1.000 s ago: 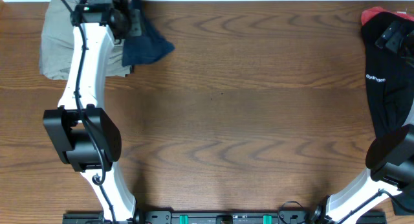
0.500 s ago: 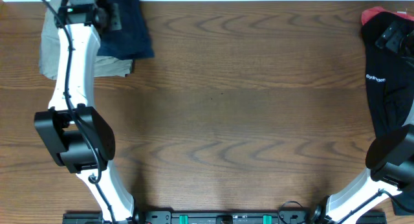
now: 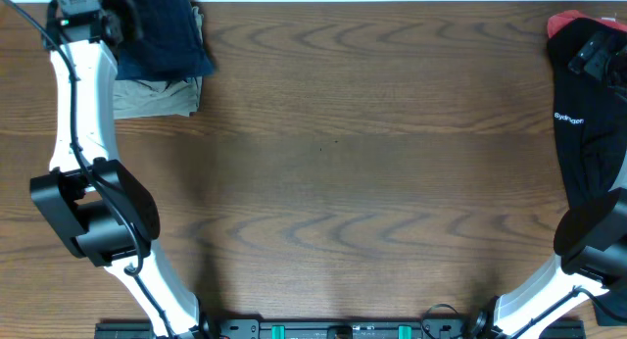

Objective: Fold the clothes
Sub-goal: 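Lift the folded shorts and carry them onto the khaki pants stack, then lower the shorts onto the stack and open the left gripper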

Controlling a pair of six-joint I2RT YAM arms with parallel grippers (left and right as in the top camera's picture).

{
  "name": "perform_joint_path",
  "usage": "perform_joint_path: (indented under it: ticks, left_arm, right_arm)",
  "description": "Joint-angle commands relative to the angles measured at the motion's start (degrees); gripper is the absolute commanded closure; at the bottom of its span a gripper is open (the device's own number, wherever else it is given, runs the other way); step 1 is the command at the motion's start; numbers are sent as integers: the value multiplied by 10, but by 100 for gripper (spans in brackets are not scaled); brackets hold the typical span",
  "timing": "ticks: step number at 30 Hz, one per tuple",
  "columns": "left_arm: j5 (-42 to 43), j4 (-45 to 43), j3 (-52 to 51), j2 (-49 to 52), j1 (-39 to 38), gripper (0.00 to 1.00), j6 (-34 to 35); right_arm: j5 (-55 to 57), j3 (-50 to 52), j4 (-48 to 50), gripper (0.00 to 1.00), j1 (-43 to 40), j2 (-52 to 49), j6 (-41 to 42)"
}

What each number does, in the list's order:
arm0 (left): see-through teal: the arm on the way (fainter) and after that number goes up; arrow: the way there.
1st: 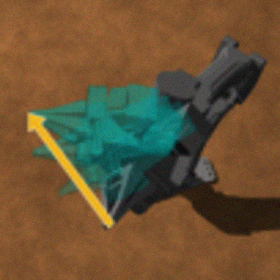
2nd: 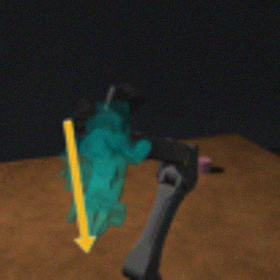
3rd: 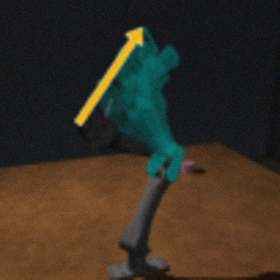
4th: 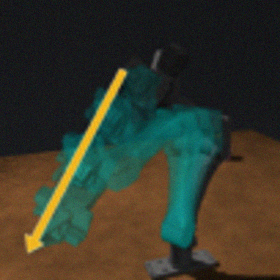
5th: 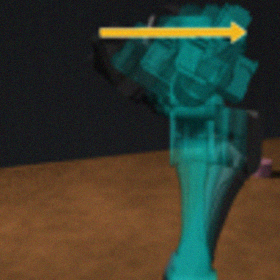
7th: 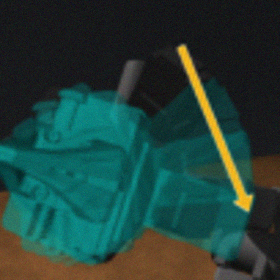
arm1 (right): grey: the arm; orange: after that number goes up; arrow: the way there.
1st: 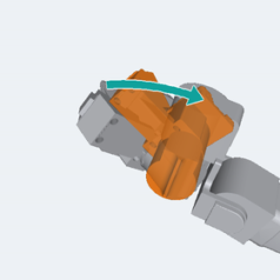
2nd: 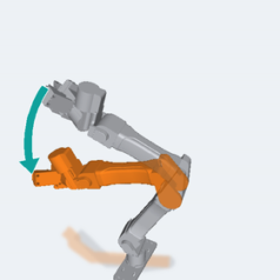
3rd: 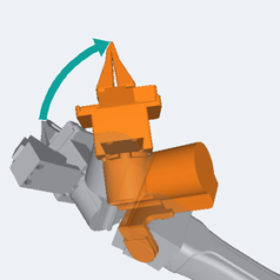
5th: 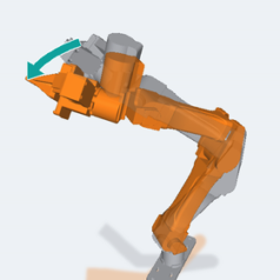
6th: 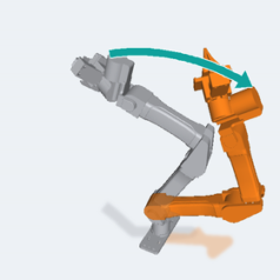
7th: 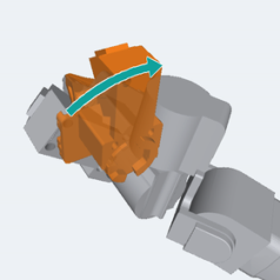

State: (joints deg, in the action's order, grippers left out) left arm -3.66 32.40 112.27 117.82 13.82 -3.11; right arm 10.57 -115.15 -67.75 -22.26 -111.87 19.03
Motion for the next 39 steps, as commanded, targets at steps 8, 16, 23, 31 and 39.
perform_joint_path:
  ticks: [8,16,23,31,39]
  left_arm:
    - [-20,-39,21,49,43,88,-6]
    - [-20,-73,21,75,82,15,-5]
    - [-10,-43,21,61,82,14,44]
    - [137,-18,0,64,68,59,66]
    - [81,-44,-45,76,70,85,66]
  right_arm:
    - [8,2,0,1,-9,0,-4]
    - [8,2,0,1,-9,0,-4]
    - [8,2,0,1,-10,0,-4]
    - [8,2,0,1,-10,0,-4]
    - [8,2,0,1,-9,0,-4]
